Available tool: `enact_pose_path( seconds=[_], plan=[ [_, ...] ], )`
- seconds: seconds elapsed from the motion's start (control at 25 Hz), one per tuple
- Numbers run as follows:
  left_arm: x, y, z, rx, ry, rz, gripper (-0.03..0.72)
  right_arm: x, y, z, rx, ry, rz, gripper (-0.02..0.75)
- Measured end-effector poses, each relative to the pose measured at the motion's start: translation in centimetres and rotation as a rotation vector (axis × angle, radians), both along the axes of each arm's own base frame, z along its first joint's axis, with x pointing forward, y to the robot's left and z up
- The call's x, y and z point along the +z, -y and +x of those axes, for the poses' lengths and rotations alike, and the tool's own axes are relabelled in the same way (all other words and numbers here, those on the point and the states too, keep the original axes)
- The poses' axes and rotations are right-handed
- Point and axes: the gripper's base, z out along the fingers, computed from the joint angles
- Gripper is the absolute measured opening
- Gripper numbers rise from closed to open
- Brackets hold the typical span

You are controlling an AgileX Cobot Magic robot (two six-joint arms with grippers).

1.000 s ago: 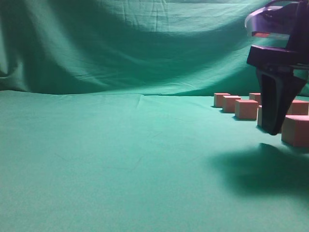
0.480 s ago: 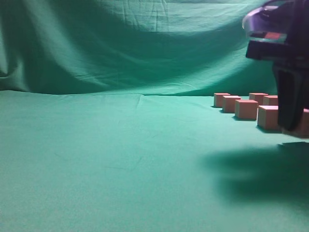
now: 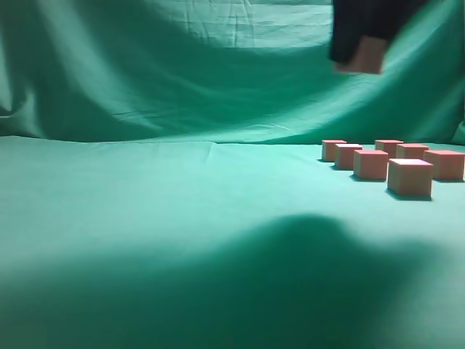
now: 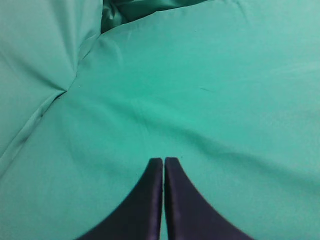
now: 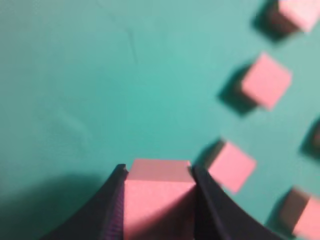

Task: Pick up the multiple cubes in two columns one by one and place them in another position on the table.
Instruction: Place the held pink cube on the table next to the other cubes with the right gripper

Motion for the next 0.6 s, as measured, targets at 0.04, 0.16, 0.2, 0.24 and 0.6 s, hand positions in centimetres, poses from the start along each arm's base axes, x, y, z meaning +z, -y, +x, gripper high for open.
enact_pose_path(
  seconds=[0.04, 0.16, 0.2, 0.24, 0.6],
  plan=[
    [0.0, 0.0, 0.0, 0.000, 0.000, 0.000, 0.000, 0.4, -0.7, 0.5, 0.044, 0.022, -0.002, 0.247],
    [0.0, 0.0, 0.0, 0.000, 0.000, 0.000, 0.000, 0.2, -2.5, 2.2, 0.142, 0.032, -0.025, 0.247],
    [0.0, 0.0, 0.0, 0.000, 0.000, 0.000, 0.000, -0.2, -3.0, 2.8, 0.162, 0.029, -0.031, 0.247],
    [0.0, 0.0, 0.0, 0.000, 0.000, 0.000, 0.000, -0.5, -3.3, 3.4, 0.181, 0.028, -0.037, 0.247],
    [0.0, 0.0, 0.0, 0.000, 0.000, 0.000, 0.000, -5.7, -5.2, 6.9, 0.307, -0.021, -0.095, 0.247]
  ],
)
